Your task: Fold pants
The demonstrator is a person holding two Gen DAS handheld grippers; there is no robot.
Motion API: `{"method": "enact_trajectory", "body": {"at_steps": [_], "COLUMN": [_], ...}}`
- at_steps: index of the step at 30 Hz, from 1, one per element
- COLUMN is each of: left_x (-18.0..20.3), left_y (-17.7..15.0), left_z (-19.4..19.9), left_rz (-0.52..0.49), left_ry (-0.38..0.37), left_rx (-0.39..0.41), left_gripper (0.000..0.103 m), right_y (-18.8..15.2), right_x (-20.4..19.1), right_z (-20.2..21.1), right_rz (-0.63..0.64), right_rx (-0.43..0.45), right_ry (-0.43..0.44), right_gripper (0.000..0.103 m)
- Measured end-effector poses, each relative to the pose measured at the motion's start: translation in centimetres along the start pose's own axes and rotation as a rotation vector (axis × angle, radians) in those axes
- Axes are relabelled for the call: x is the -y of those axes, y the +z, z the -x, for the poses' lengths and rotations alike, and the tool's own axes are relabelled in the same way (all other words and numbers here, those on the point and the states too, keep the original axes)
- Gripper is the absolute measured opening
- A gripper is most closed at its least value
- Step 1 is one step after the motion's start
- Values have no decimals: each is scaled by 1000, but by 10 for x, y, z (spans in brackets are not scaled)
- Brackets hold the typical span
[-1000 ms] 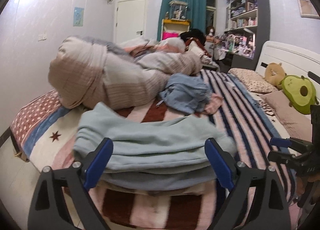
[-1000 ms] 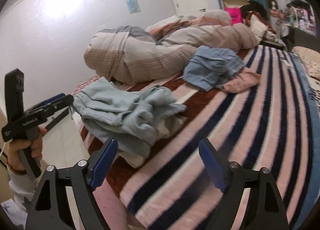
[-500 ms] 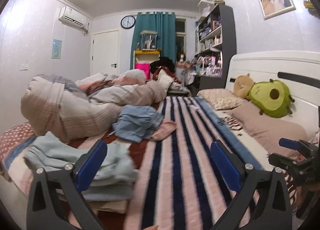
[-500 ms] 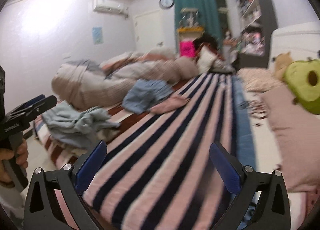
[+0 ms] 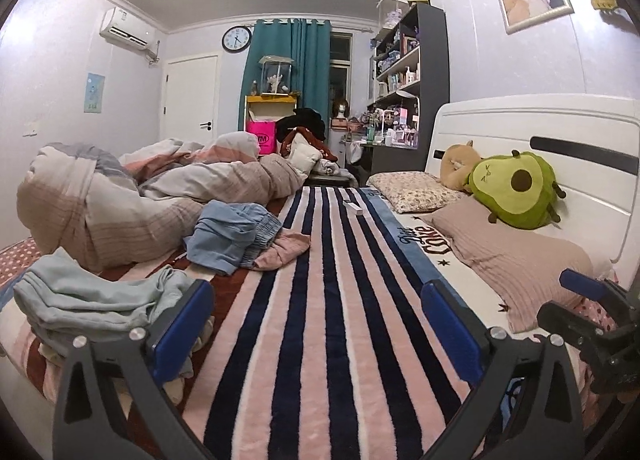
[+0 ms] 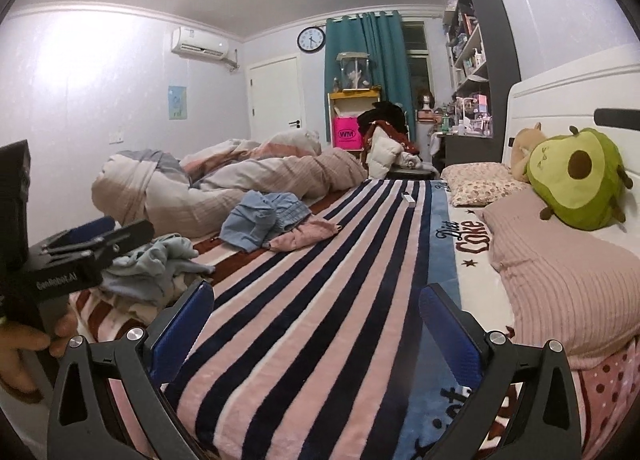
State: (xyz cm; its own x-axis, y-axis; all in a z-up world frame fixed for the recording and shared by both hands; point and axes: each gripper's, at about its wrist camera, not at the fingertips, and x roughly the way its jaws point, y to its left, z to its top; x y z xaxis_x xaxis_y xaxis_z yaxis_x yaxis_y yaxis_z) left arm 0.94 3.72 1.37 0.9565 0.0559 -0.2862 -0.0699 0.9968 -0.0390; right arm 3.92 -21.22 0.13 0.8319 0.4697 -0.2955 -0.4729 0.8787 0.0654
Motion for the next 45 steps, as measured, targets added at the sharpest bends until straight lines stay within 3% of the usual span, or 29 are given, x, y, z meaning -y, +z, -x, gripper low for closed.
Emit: {"method": "enact_trajectory", "body": {"at_steps": [18,45], "left_x": [16,30], "left_y": [-9,-13], "left_z": [9,19], "left_rz": [-20,-8], "left_ry": [33,19], "left_rx": [14,30], "left_gripper": [102,102], "right_y": [-3,2], "right_x": [9,6], "right_z": [18,39], "right_rz": [4,10], "right_rx": [17,34], "right_ry": [-22,-19], "right_gripper": [103,103]}}
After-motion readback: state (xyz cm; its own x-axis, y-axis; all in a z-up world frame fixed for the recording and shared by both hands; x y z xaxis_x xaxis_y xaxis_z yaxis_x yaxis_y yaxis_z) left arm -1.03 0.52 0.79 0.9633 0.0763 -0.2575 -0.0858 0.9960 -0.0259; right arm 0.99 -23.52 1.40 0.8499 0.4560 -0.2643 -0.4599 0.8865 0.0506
